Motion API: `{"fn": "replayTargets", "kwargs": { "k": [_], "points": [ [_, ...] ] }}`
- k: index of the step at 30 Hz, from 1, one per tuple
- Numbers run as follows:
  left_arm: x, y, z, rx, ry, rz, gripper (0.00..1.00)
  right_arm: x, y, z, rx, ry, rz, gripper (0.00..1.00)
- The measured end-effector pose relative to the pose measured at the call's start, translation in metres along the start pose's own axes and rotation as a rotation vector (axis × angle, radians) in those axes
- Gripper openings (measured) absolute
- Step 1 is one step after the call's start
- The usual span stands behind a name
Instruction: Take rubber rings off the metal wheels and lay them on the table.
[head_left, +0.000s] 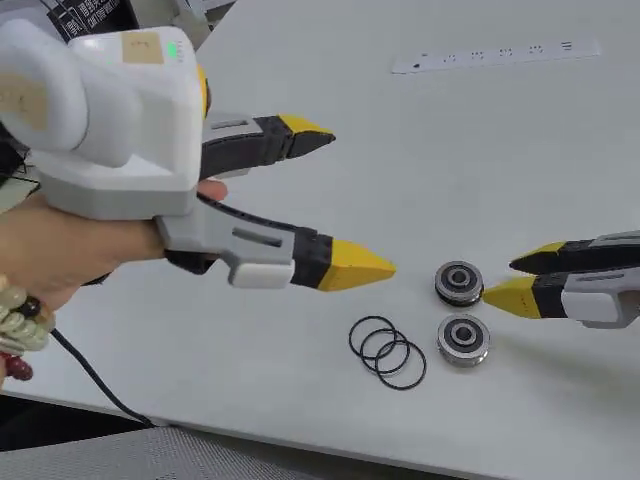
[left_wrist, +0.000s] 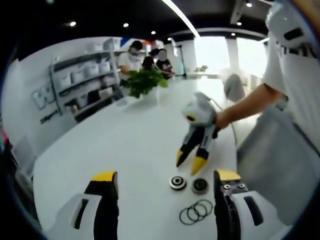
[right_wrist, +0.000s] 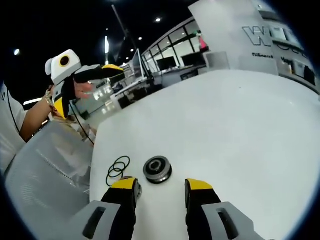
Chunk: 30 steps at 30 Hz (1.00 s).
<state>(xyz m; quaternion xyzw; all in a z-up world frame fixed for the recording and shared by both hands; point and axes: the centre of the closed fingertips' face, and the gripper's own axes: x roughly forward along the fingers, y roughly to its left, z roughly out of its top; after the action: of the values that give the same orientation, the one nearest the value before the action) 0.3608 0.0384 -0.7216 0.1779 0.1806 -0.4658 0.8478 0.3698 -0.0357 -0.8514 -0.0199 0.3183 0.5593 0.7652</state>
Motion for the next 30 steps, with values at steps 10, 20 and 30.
{"fn": "replayTargets", "kwargs": {
  "k": [10, 20, 30],
  "points": [
    [0.034, -0.003, 0.002, 0.029, -0.018, -0.041, 0.69, 0.005, -0.004, -0.002, -0.056, 0.027, -0.011, 0.35],
    [0.065, -0.01, -0.024, 0.009, 0.049, -0.074, 0.56, 0.01, -0.003, -0.001, -0.107, 0.036, -0.002, 0.32],
    [0.087, -0.019, -0.045, 0.008, 0.098, -0.1, 0.44, 0.014, 0.0, -0.005, -0.16, 0.061, 0.007, 0.3]
  ]
}}
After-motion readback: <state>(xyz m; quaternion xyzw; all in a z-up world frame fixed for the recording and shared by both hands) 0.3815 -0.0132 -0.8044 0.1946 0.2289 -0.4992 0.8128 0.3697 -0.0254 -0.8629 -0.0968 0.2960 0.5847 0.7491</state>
